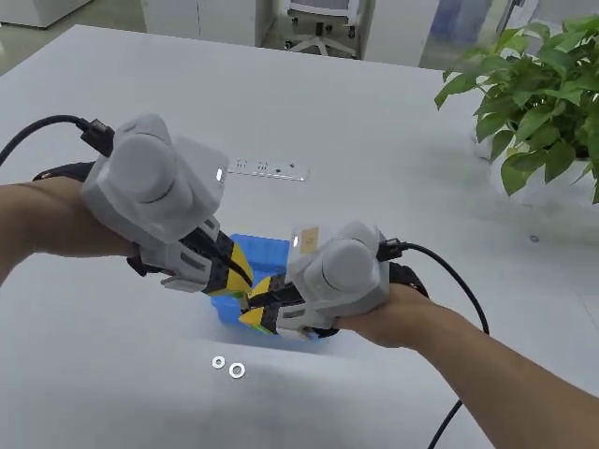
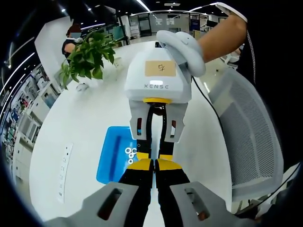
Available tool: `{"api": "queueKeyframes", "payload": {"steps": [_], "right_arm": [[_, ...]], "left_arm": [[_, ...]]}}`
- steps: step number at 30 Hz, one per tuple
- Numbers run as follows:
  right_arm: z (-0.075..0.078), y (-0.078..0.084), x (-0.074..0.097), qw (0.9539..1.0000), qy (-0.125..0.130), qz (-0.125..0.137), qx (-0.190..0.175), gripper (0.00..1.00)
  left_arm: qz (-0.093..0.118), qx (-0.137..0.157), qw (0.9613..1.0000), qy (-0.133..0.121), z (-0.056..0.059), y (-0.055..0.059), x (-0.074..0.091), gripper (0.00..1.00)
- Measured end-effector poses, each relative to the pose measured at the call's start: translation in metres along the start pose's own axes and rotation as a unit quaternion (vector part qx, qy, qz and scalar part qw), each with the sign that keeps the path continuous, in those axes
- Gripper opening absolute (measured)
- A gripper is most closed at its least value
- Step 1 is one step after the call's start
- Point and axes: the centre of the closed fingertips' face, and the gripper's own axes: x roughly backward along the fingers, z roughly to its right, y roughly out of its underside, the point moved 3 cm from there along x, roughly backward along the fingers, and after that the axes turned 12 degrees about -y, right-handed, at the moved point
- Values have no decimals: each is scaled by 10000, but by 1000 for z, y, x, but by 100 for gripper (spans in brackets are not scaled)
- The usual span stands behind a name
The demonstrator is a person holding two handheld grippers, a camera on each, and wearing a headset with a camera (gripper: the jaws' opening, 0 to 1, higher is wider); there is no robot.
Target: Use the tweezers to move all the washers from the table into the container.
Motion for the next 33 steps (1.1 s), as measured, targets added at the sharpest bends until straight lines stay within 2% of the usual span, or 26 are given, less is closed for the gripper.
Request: {"api": "queueKeyframes", "payload": {"steps": [17, 33], "right_arm": [[-20, 14, -20, 9999, -151, -67, -46, 12], [-31, 26, -32, 9995, -255, -119, -166, 12]], "left_arm": [[-39, 145, 9998, 145, 25, 15, -7, 5], [-66, 211, 9994, 263, 38, 26, -14, 5]]}}
